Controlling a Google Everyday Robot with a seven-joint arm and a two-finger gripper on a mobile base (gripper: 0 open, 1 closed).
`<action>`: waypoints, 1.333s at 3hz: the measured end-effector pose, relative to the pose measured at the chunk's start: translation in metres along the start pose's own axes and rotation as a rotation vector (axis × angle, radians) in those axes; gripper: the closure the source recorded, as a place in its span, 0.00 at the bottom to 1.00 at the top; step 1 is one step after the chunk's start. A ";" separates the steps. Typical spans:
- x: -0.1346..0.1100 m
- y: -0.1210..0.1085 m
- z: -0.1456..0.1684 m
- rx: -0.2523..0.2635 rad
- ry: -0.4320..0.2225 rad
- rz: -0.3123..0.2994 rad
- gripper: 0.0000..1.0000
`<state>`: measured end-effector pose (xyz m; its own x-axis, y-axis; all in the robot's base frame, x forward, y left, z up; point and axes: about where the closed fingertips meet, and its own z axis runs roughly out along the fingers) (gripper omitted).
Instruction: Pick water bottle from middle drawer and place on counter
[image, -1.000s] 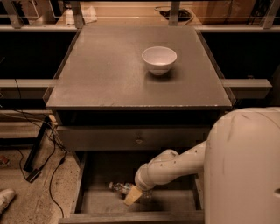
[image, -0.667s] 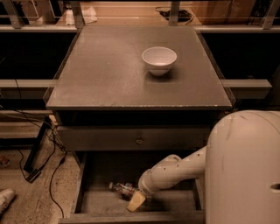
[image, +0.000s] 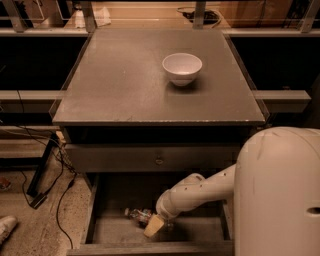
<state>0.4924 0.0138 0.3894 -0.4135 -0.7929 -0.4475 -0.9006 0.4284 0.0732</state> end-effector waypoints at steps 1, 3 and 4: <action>0.009 0.006 0.013 -0.021 0.016 0.016 0.00; 0.014 0.011 0.023 -0.033 0.021 0.026 0.19; 0.014 0.011 0.023 -0.033 0.021 0.026 0.42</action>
Offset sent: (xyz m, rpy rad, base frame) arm -0.0179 0.0055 -0.0393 -0.0001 0.0614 -0.0148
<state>0.4798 0.0170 0.3635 -0.4395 -0.7905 -0.4266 -0.8932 0.4350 0.1140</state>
